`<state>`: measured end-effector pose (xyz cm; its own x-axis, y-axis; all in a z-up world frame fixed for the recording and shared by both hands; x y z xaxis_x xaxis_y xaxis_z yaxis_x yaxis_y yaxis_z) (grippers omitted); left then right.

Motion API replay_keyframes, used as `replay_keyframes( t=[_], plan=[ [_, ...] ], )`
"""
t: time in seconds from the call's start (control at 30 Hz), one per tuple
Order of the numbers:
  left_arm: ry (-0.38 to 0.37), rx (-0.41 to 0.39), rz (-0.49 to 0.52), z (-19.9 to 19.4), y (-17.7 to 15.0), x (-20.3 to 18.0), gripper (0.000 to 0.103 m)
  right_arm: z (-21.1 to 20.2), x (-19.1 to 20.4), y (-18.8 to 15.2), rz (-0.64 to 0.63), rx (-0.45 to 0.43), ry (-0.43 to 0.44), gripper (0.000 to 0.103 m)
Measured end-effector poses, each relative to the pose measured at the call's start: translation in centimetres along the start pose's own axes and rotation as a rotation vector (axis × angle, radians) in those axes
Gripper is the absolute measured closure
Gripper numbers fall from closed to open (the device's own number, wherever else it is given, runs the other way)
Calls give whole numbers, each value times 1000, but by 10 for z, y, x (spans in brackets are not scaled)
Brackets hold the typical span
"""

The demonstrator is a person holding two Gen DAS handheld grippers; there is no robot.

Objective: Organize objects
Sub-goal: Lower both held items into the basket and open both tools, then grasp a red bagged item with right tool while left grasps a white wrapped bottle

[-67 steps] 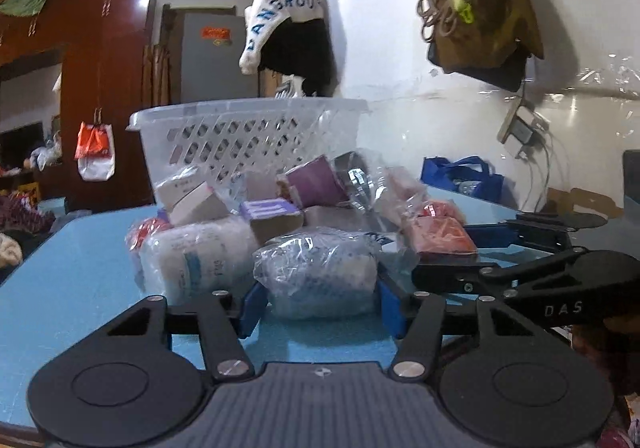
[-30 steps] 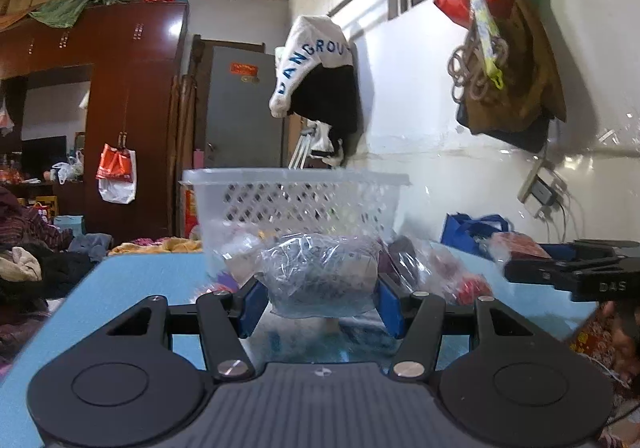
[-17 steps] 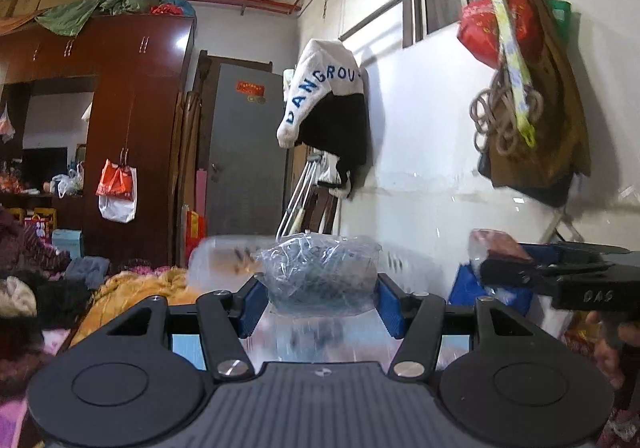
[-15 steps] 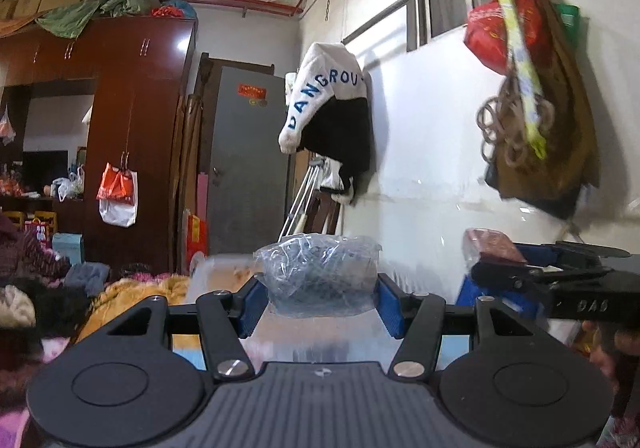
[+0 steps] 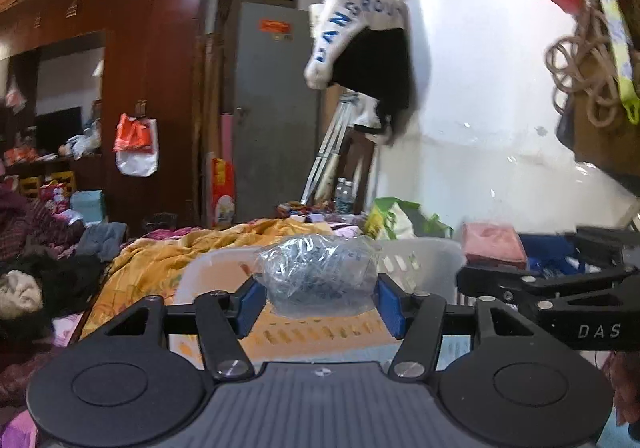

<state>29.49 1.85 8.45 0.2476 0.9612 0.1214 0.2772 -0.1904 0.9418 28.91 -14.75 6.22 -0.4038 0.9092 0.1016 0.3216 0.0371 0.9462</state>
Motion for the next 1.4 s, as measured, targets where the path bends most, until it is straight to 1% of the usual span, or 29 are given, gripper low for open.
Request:
replay_keyframes(
  t=[0.03, 0.07, 0.13, 0.2, 0.23, 0.27, 0.33, 0.4, 0.43, 0.47, 0.53, 0.57, 0.6, 0.63, 0.67, 0.7, 0.73, 0.77, 0.83, 0.9, 1.0, 1.03, 1.1, 1.17, 1.23, 1.27, 1.33, 1.37, 1.4],
  plan=[
    [-11, -3, 25, 0, 0, -3, 27, 1, 1, -1, -8, 19, -4, 4],
    [-8, -3, 43, 0, -1, -5, 22, 1, 2, 1, -21, 29, -12, 0],
    [10, -22, 45, -8, 0, -5, 22, -7, 4, -2, -65, 15, -36, 0],
    [-5, -40, 9, -24, -5, -1, 21, -30, 1, -10, -61, -20, -60, 0],
    [-23, -52, -18, -36, -10, 0, 21, -42, 0, -16, -48, -30, -41, 0],
    [-39, -69, -35, -48, -14, 2, 19, -56, -1, -27, -34, -36, -14, 0],
    [-55, -94, -35, -74, -33, -1, 13, -85, -5, -57, -25, -43, 13, 0],
    [-23, -84, 6, -92, -55, -7, 13, -106, -9, -81, -27, -63, 1, 0],
    [-2, -68, 14, -98, -67, -9, 13, -114, -13, -93, -6, -58, -4, 0],
    [-1, -58, 3, -104, -76, -10, 13, -118, -16, -98, 20, -51, 0, 0],
    [-48, -56, -42, -116, -91, -9, 13, -124, -21, -104, 84, -43, 40, 1],
    [-64, -52, -69, -122, -98, -7, 13, -125, -22, -107, 105, -36, 52, 2],
    [-66, -47, -88, -127, -105, -7, 13, -125, -22, -110, 110, -29, 51, 6],
    [-51, -44, -82, -132, -110, -7, 13, -122, -22, -110, 102, -19, 42, 15],
    [-21, -40, -63, -136, -115, -8, 16, -120, -21, -113, 88, -3, 25, 20],
    [11, -33, -39, -138, -119, -9, 17, -116, -21, -114, 79, 11, 14, 26],
    [27, -26, -14, -140, -124, -12, 18, -113, -19, -117, 67, 28, 12, 28],
    [23, -23, -3, -141, -127, -14, 18, -112, -16, -122, 56, 47, 18, 28],
    [-19, -4, 2, -141, -137, -20, 18, -108, -17, -131, 51, 80, 24, 28],
    [-41, 22, 6, -136, -143, -24, 18, -106, -16, -142, 51, 118, 17, 30],
    [-44, 64, 25, -126, -149, -28, 18, -110, -13, -145, 54, 125, 25, 30],
    [-48, 81, 32, -124, -153, -30, 18, -109, -12, -146, 45, 132, 21, 32],
    [-49, 120, 61, -118, -159, -37, 18, -108, -11, -149, 28, 143, 19, 33],
    [-52, 138, 82, -117, -167, -42, 20, -108, -10, -150, 20, 147, 19, 36],
    [-51, 136, 82, -118, -170, -44, 25, -108, -10, -154, 15, 147, 12, 43],
    [-46, 124, 80, -120, -170, -43, 28, -108, -10, -155, 12, 147, 10, 43],
    [-54, 116, 68, -122, -170, -43, 30, -109, -10, -155, 6, 144, 10, 46],
    [-54, 107, 62, -123, -170, -42, 33, -109, -10, -155, 2, 141, 8, 47],
    [-47, 96, 57, -125, -170, -41, 33, -110, -10, -155, -3, 132, 5, 52]
  ],
)
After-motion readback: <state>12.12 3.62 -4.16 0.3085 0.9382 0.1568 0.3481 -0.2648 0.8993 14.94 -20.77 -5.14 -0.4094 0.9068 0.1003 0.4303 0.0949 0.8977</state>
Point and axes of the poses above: each gripper's, at about its wrist camera, not at the fingertips, and z roughly the way its jaws point, x to its left, y to its top, the point moved 7 cm from there along z, roughly the way its jaws point, and after that the axes turned 10 degrees about z, right-handed, at the moved point
